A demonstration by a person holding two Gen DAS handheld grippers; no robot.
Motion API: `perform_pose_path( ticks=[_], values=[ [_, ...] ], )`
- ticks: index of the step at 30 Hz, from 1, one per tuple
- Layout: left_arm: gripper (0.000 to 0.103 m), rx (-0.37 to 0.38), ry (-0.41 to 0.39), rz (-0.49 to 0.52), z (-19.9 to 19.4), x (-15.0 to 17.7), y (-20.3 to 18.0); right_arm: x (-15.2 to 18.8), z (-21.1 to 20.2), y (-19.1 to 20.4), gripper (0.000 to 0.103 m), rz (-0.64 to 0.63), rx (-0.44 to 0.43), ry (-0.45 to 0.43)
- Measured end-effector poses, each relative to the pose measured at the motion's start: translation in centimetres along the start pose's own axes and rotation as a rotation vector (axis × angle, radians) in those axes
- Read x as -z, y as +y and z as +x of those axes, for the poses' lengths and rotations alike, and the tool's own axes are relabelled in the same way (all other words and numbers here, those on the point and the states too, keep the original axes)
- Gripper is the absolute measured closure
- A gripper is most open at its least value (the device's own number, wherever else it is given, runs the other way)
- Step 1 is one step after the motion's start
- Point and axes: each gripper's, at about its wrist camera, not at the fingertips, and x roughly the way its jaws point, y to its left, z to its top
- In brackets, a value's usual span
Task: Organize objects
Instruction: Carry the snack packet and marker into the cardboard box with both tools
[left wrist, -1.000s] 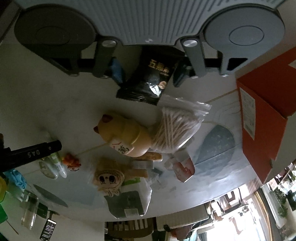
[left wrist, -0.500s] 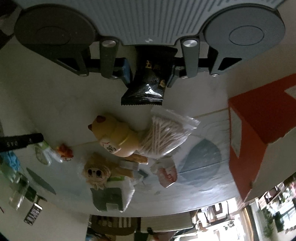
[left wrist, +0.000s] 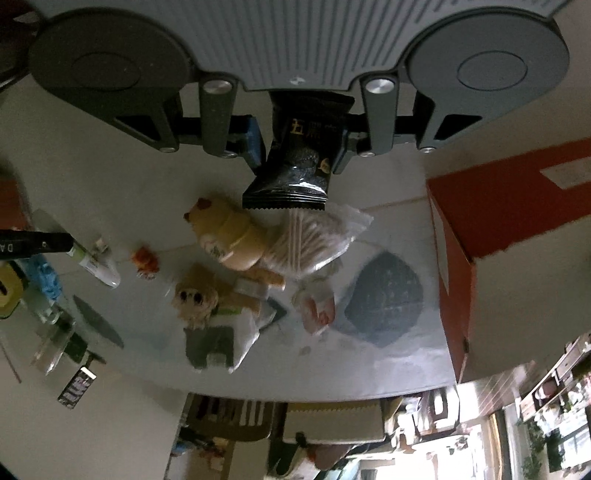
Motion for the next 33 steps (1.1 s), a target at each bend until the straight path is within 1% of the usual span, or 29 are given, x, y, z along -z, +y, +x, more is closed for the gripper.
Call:
perform_pose_path(
  ticks=[6,11,18,24,28,33],
  values=[
    [0.067,0.027,-0.047,0.013,-2.4,-1.1,1.7,-1.1,-2.6,3.1,0.081,-0.006,-0.032,-0.070],
    [0.067,0.030,-0.086,-0.017,-4.6,-1.9,4.4,-2.1,-3.2,7.3,0.081,-0.069,-0.074,-0.103],
    [0.067,-0.001,-0.119,-0.058,-6.9,-2.4,9.3,-3.2,-2.4,14.9,0.081,-0.184,-0.158,-0.118],
    [0.067,-0.047,-0.148,-0.073,-8.5,-2.8,13.6,-4.4,-1.5,21.7,0.081,-0.256,-0.257,-0.116],
    [0.067,-0.075,-0.147,-0.088,-9.1,-3.2,16.8,-4.6,-0.8,25.9,0.081,-0.317,-0.303,-0.115],
    [0.067,-0.115,-0.134,-0.099,-9.1,-4.1,20.3,-4.4,0.8,30.5,0.081,-0.382,-0.331,-0.091]
  ],
)
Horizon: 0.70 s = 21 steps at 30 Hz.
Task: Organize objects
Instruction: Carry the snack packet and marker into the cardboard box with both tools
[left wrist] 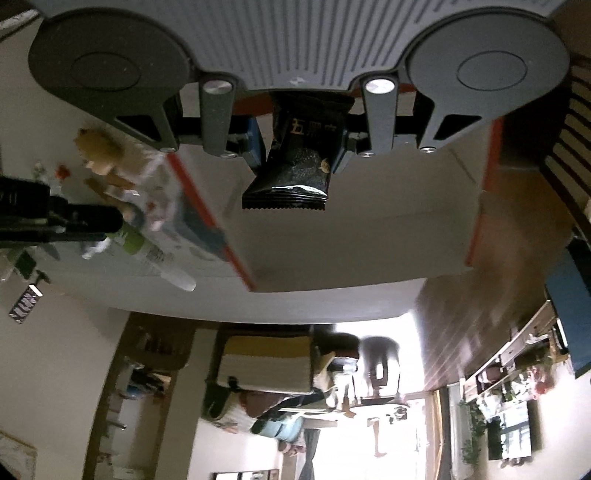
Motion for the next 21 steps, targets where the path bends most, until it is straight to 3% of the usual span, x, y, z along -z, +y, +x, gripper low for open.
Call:
perform_pose_path(
  ticks=[9,21],
  values=[
    [0.067,-0.069,0.065,0.055,4.0,-2.2,4.6,-0.8,6.0,4.3,0.082,-0.071,-0.025,0.107],
    [0.067,-0.109,0.245,0.175,12.4,-3.7,5.5,-0.2,12.8,6.0,0.082,-0.092,0.026,0.276]
  ],
)
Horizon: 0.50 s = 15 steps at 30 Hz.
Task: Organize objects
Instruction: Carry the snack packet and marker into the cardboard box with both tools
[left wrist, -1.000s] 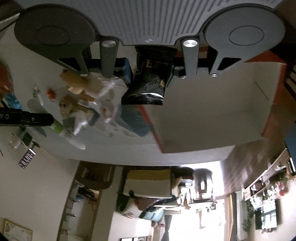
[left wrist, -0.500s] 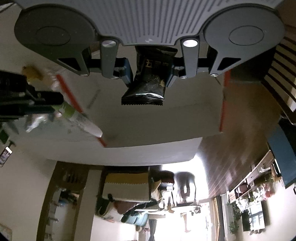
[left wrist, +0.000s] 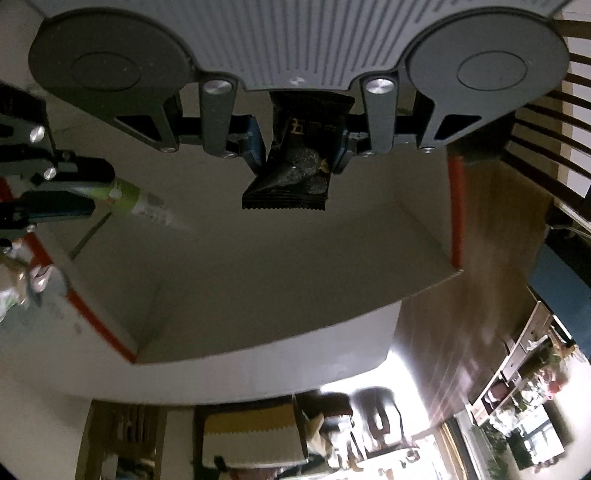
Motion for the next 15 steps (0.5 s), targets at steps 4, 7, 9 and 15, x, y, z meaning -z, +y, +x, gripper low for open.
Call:
perform_pose_path(
  ticks=[4,7,9,15],
  values=[
    [0.067,0.005,0.049,0.019,1.5,-0.5,-0.5,0.1,0.9,0.3,0.082,-0.013,-0.003,0.034],
    [0.067,0.023,0.071,0.062,2.3,-0.5,-0.9,0.4,1.4,0.7,0.082,-0.022,0.007,0.068],
    [0.066,0.034,0.093,0.083,2.8,-0.5,-1.2,0.5,1.6,1.2,0.082,-0.031,0.012,0.090],
    [0.066,0.044,0.142,0.117,3.7,-0.5,-1.8,1.6,1.7,1.9,0.082,-0.050,0.002,0.123]
  ],
)
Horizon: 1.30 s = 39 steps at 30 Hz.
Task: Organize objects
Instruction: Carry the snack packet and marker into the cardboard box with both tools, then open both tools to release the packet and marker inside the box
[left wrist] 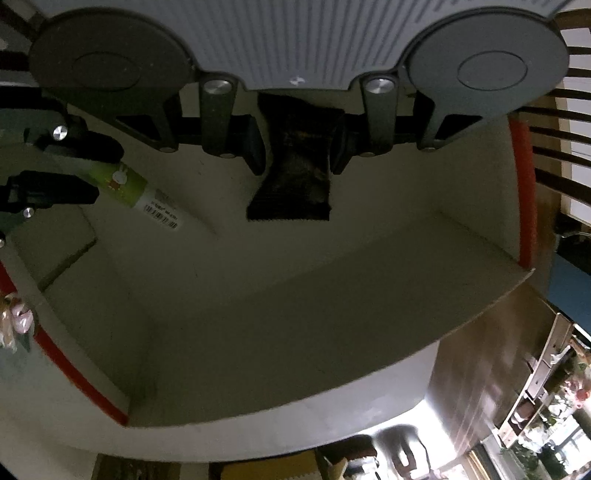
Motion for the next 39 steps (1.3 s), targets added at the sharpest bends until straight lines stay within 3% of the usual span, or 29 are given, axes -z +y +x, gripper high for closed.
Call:
perform_pose_path(
  ticks=[5,10,20,28,35,39],
  values=[
    [0.064,0.006,-0.003,0.020,-0.2,0.3,0.0,0.4,-0.6,-0.1,0.078,-0.004,-0.028,-0.003],
    [0.046,0.010,-0.033,0.003,-1.1,0.2,0.6,0.9,-1.8,-0.1,0.073,-0.007,-0.054,-0.021],
    [0.046,-0.017,-0.092,-0.078,-4.9,1.6,0.7,2.5,-6.4,-0.2,0.060,-0.004,-0.073,-0.113],
    [0.046,-0.019,-0.187,-0.111,-8.7,2.0,0.3,4.6,-11.2,-0.2,0.056,-0.018,-0.087,-0.189],
    [0.046,-0.005,-0.280,-0.140,-12.8,3.6,-1.6,4.2,-12.4,-1.8,0.050,-0.006,-0.098,-0.232],
    [0.038,0.012,-0.319,-0.170,-13.9,4.3,-2.9,5.0,-13.9,-2.7,0.043,-0.016,-0.093,-0.278]
  ],
)
